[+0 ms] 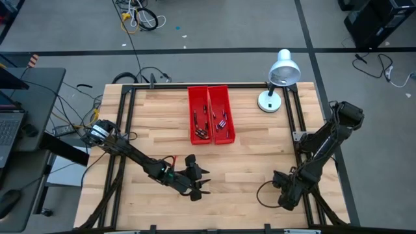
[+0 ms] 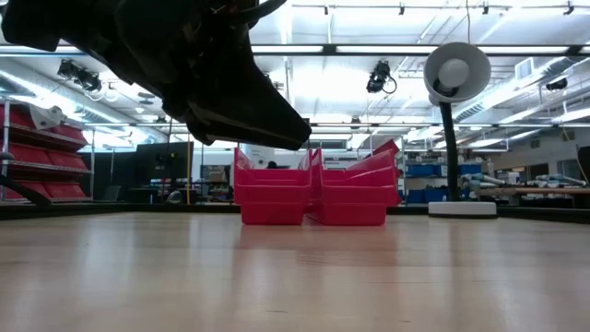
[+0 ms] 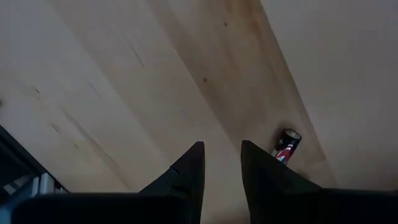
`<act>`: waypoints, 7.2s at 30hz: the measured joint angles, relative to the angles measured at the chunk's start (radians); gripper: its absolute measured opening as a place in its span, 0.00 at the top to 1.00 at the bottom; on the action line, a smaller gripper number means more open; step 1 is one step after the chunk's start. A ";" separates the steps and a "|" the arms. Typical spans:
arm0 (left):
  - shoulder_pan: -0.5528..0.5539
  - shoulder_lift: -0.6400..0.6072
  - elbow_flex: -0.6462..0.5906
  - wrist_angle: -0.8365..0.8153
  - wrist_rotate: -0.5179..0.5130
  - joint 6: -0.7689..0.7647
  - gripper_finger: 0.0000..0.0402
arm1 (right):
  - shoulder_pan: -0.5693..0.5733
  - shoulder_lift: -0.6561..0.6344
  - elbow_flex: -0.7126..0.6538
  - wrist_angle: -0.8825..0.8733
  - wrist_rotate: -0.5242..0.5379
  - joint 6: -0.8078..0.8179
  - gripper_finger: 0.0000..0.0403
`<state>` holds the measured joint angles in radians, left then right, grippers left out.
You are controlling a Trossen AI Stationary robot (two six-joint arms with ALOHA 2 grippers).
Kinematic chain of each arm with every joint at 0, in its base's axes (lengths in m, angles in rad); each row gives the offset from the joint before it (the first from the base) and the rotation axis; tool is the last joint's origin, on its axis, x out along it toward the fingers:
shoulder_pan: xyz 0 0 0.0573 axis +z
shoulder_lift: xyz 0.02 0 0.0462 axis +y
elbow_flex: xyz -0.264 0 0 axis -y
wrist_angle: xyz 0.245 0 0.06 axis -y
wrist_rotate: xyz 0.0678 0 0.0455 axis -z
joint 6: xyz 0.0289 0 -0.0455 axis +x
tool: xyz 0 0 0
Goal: Sort batteries
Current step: Put the black battery into the left red bin, then put the silver battery into the right red bin
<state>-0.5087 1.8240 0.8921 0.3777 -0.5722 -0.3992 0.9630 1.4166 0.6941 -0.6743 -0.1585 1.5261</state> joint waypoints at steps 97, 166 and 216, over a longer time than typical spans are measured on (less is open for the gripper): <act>0.006 0.000 0.000 0.021 0.000 0.001 0.59 | 0.032 0.257 0.122 -0.225 -0.220 -0.128 0.73; 0.032 0.000 0.000 -0.093 -0.045 0.110 0.59 | -0.741 0.259 0.436 0.425 0.665 -1.634 0.89; 0.066 0.000 0.000 -0.280 -0.130 0.022 0.59 | -0.800 -0.034 0.436 -0.324 0.514 -1.265 0.67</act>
<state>-0.4424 1.8240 0.8917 0.0979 -0.7017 -0.3773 0.1633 1.3830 1.1301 -0.9980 0.3555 0.2611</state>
